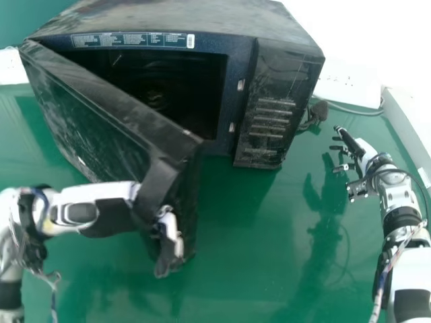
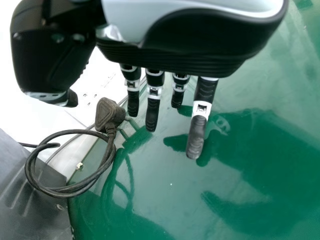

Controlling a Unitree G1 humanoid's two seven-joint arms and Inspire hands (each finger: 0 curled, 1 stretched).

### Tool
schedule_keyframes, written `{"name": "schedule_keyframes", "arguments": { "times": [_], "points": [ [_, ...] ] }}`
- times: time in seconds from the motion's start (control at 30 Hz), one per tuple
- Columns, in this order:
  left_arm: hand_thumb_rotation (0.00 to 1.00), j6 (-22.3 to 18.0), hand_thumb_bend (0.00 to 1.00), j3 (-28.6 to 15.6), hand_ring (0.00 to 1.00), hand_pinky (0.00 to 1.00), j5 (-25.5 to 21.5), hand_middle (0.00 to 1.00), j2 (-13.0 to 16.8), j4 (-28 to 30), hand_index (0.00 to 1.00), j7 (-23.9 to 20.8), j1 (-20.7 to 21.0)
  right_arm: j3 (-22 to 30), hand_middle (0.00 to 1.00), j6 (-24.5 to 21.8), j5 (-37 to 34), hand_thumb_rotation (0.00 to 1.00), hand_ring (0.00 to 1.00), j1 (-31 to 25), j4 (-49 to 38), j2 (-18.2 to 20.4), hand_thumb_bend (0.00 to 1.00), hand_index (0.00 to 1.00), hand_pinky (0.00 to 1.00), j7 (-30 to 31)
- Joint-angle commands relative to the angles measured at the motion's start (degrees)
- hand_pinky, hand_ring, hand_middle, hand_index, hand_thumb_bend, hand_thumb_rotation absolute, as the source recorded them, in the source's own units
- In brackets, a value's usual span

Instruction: Open the door of oven

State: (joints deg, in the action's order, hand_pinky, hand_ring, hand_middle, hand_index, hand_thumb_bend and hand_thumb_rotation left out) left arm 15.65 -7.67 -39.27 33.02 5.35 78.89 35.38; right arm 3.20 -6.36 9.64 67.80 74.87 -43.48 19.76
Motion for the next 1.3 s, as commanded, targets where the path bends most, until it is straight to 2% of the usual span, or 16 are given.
{"name": "schedule_keyframes", "arguments": {
  "times": [0.0,0.17,0.27,0.3,0.4,0.5,0.6,0.67,0.7,0.77,0.8,0.97,1.0,1.07,1.17,1.27],
  "points": [
    [0.5,-5.3,0.96,-1.9,0.44,0.36,0.3,0.51,1.4,-3.1,0.57,2.4,3.2,-0.5,0.83,-3.2,0.8,0.65,0.7,-4.8,2.9,1.3,0.62,0.92,0.51,2.1],
    [0.62,-12.2,0.94,-3.0,0.39,0.31,0.1,0.47,-1.0,-9.4,0.59,8.6,4.3,-1.1,0.83,-3.6,1.4,0.68,0.69,-4.6,2.9,1.4,0.61,0.91,0.51,1.3],
    [0.67,-10.9,0.99,-2.5,0.32,0.24,2.8,0.41,3.7,-5.8,0.58,8.3,3.6,-1.0,0.82,-3.6,1.3,0.66,0.7,-4.7,2.9,1.3,0.6,0.91,0.5,1.6],
    [0.63,-9.7,1.0,-2.2,0.33,0.25,3.0,0.41,5.2,-5.2,0.59,8.7,3.9,-0.8,0.82,-3.6,1.1,0.67,0.71,-4.7,2.9,1.3,0.6,0.91,0.55,1.7],
    [0.57,-7.9,1.0,-1.2,0.38,0.29,2.0,0.45,7.9,-6.9,0.6,12.0,5.0,-0.6,0.84,-3.7,1.0,0.66,0.67,-4.7,2.9,1.3,0.64,0.91,0.48,1.5],
    [0.67,-11.3,1.0,2.0,0.35,0.25,0.6,0.44,10.2,-9.4,0.63,13.6,7.1,-0.4,0.83,-3.7,0.8,0.66,0.68,-4.8,2.9,1.3,0.65,0.92,0.51,1.7],
    [0.74,-14.2,1.0,-0.3,0.29,0.2,-0.6,0.4,9.7,-9.7,0.61,13.6,6.8,0.4,0.84,-4.2,0.1,0.65,0.7,-4.7,3.0,1.3,0.66,0.93,0.51,1.6],
    [0.82,-14.1,1.0,-0.1,0.27,0.18,-0.6,0.38,11.9,-9.5,0.62,13.6,7.3,1.2,0.82,-4.6,-0.4,0.58,0.67,-4.8,3.0,1.5,0.68,0.91,0.49,0.6],
    [0.77,-12.0,1.0,0.0,0.27,0.18,-0.5,0.38,13.6,-9.5,0.62,13.6,7.7,1.2,0.82,-4.7,-0.3,0.59,0.67,-4.8,3.0,1.5,0.67,0.91,0.5,0.5],
    [0.58,-8.4,0.98,-0.9,0.28,0.2,-1.0,0.38,15.4,-9.5,0.62,13.6,7.8,0.7,0.84,-4.7,0.2,0.62,0.71,-4.8,2.9,1.5,0.66,0.92,0.55,1.1],
    [0.54,-7.3,0.97,-1.6,0.28,0.21,-1.6,0.39,15.9,-9.5,0.63,13.6,7.3,0.6,0.84,-4.5,0.2,0.63,0.72,-4.8,2.9,1.5,0.64,0.92,0.58,0.9],
    [0.59,-11.0,0.91,-6.2,0.31,0.22,-2.7,0.42,14.7,-9.1,0.65,11.9,3.7,0.5,0.86,-5.3,0.0,0.64,0.75,-4.5,2.9,1.5,0.66,0.92,0.6,1.3],
    [0.65,-12.5,0.94,-6.7,0.32,0.23,-2.0,0.43,14.8,-9.0,0.65,11.5,3.2,0.6,0.87,-5.6,-0.1,0.64,0.74,-4.3,2.9,1.5,0.65,0.92,0.57,1.2],
    [0.74,-14.1,0.98,-7.2,0.33,0.24,-1.9,0.43,14.9,-10.0,0.64,12.4,3.4,0.4,0.89,-6.2,0.0,0.67,0.77,-4.2,3.0,1.5,0.61,0.94,0.61,1.7],
    [0.75,-14.1,0.91,-8.4,0.39,0.29,-4.6,0.48,13.7,-11.8,0.66,13.2,3.2,-0.7,0.9,-4.5,1.1,0.71,0.8,-4.6,2.8,0.9,0.58,0.95,0.64,2.8],
    [0.84,-18.5,0.9,-11.8,0.39,0.3,-2.5,0.48,14.1,-9.4,0.66,10.0,0.1,-0.3,0.88,-4.4,0.6,0.69,0.79,-5.4,2.9,-0.3,0.61,0.93,0.64,2.1]
  ]
}}
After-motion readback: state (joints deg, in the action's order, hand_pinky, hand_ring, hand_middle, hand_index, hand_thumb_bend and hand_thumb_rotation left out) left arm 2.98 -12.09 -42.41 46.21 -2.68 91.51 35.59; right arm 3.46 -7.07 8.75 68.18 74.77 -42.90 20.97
